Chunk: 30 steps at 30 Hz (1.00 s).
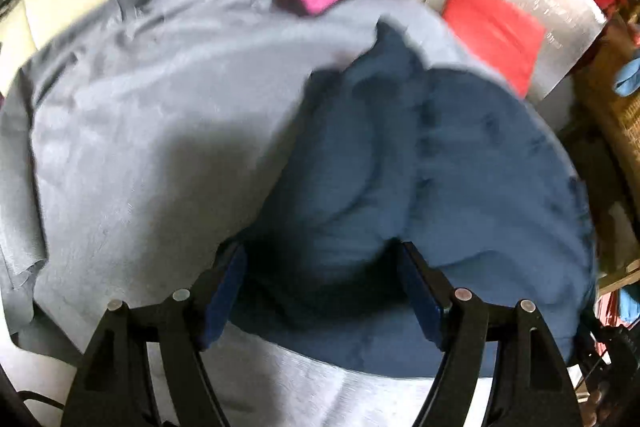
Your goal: Fold large clothes
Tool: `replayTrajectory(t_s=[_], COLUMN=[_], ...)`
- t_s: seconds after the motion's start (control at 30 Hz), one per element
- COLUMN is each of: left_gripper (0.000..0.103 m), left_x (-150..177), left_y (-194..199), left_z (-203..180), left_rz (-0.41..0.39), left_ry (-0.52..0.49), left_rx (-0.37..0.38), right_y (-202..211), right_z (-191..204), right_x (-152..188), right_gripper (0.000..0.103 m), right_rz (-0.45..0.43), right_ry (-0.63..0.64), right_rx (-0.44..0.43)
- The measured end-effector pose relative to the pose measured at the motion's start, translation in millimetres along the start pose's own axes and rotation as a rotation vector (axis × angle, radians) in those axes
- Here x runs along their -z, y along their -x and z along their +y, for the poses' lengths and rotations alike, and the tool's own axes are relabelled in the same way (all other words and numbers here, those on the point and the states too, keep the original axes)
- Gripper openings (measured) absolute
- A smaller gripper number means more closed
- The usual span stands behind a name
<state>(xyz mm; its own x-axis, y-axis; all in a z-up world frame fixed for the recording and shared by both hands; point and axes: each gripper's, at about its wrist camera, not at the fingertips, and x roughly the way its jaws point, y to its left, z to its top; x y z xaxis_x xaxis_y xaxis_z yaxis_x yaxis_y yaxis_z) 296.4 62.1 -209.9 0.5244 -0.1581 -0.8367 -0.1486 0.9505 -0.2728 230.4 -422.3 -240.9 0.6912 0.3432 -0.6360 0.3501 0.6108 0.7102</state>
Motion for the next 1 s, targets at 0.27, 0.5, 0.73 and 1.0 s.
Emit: replayTrajectory(t_s=[0.27,0.5,0.73,1.0], left_gripper=[0.079,0.08,0.082,0.082], left_x=[11,32,45,49], left_y=[33,31,10,14], left_z=[-12,-67,-89,-93], left_rz=[-0.152,-0.161,-0.108,-0.13], left_ry=[-0.041,-0.243,-0.328,-0.35], left_rx=[0.015,0.044,-0.061,-0.075], right_y=[24,3,-27,-7], right_z=[16,68,54,51], right_x=[12,41,45,38], right_gripper=[0.022,0.033,0.035,0.041], right_rz=[-0.065,0.005,0.134,0.043], right_ry=[0.081,0.29,0.213,0.242], right_rx=[-0.039,-0.115,-0.058,0.032])
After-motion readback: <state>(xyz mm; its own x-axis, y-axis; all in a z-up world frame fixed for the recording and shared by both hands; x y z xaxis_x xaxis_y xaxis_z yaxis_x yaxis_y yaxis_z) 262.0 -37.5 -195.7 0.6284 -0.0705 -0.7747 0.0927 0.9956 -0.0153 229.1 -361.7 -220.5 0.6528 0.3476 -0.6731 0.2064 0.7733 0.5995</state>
